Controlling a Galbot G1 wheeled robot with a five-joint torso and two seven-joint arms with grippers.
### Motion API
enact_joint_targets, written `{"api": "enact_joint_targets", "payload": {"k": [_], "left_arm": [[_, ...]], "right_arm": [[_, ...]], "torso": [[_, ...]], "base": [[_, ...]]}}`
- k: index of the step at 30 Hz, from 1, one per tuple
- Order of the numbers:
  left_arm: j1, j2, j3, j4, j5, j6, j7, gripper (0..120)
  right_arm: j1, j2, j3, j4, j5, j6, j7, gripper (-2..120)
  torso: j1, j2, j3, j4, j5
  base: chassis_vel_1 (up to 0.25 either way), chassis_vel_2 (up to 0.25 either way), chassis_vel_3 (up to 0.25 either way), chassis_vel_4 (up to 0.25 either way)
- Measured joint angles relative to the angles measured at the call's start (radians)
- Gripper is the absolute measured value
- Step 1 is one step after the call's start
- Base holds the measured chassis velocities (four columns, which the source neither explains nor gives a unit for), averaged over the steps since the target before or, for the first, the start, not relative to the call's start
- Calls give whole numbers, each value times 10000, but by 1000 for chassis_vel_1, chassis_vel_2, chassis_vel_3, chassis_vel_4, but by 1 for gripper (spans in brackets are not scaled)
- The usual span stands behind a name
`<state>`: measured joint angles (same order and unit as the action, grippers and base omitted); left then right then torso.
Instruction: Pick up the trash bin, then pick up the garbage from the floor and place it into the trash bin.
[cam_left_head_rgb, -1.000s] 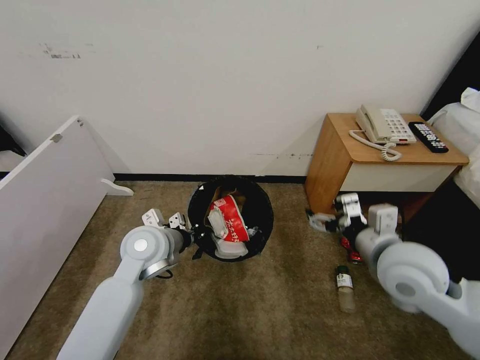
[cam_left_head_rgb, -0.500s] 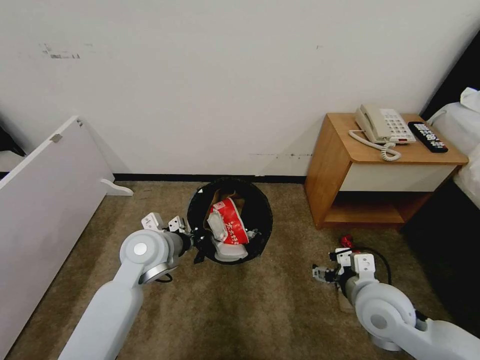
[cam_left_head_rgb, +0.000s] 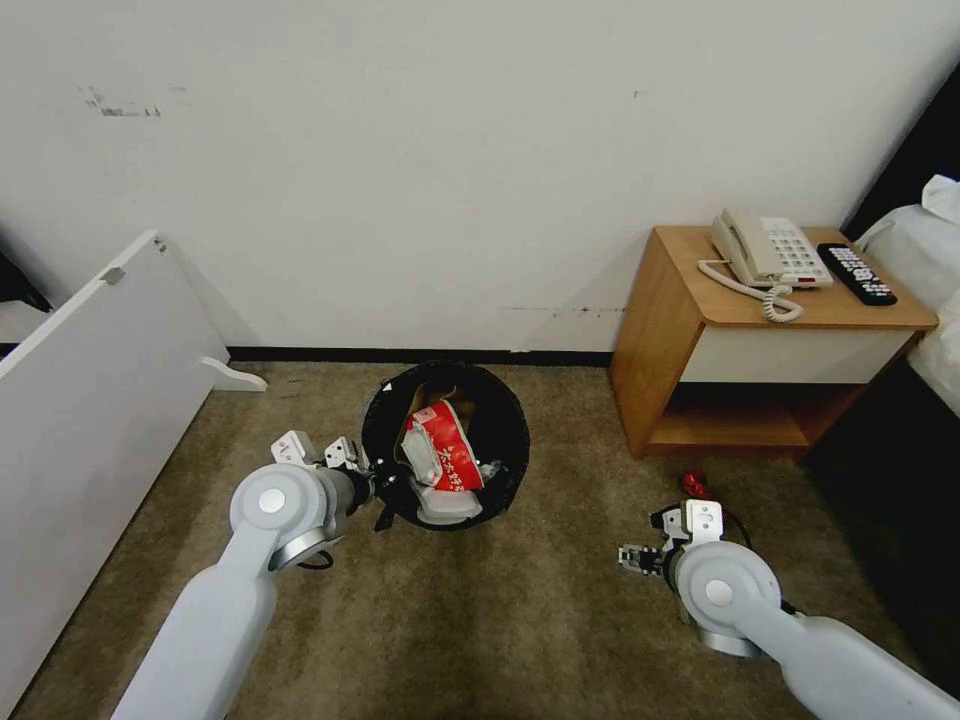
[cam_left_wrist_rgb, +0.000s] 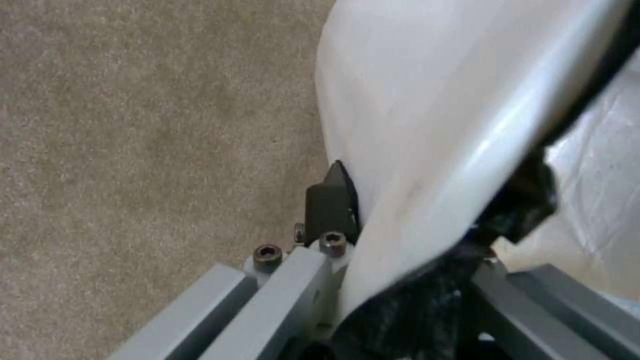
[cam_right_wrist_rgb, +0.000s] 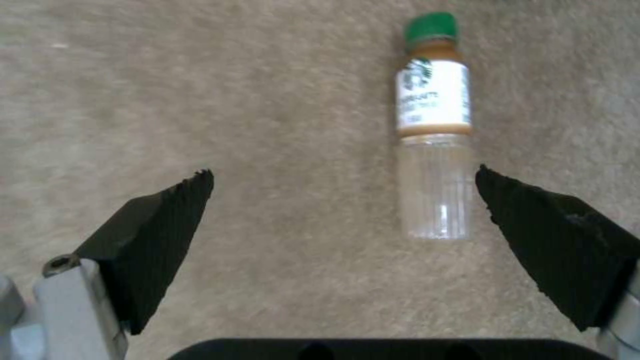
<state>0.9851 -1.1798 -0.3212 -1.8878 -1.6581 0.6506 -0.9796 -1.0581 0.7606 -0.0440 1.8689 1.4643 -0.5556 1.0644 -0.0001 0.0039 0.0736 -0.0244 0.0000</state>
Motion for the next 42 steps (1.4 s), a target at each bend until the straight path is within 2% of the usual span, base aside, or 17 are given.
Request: {"api": "enact_joint_targets", "payload": {"k": [14,25,34,42], "left_arm": [[-28,-72,27,131,144,-2,78,0],[4,-69,-59,130,293,-26,127,0],[77,-53,-162,174,381,-36,187,0],[78,-55,-153,198,459,-56,204,0]], "right_arm": [[-470,450,452,-1577,-1583,118,-1254,100],[641,1703,102,-4140,-2845,162,-2470,100],[979,2161,56,-5149,-3475,245,-3066,100],[966,2258,147,-5536,-3903,398,-3401,100]], "torso": [[0,0,0,-3,0],[0,0,0,0,0],[0,1,0,0,-1],[0,1,0,-1,-1]], "base": [[0,0,0,0],[0,0,0,0],[0,0,0,0],[0,0,0,0]]}}
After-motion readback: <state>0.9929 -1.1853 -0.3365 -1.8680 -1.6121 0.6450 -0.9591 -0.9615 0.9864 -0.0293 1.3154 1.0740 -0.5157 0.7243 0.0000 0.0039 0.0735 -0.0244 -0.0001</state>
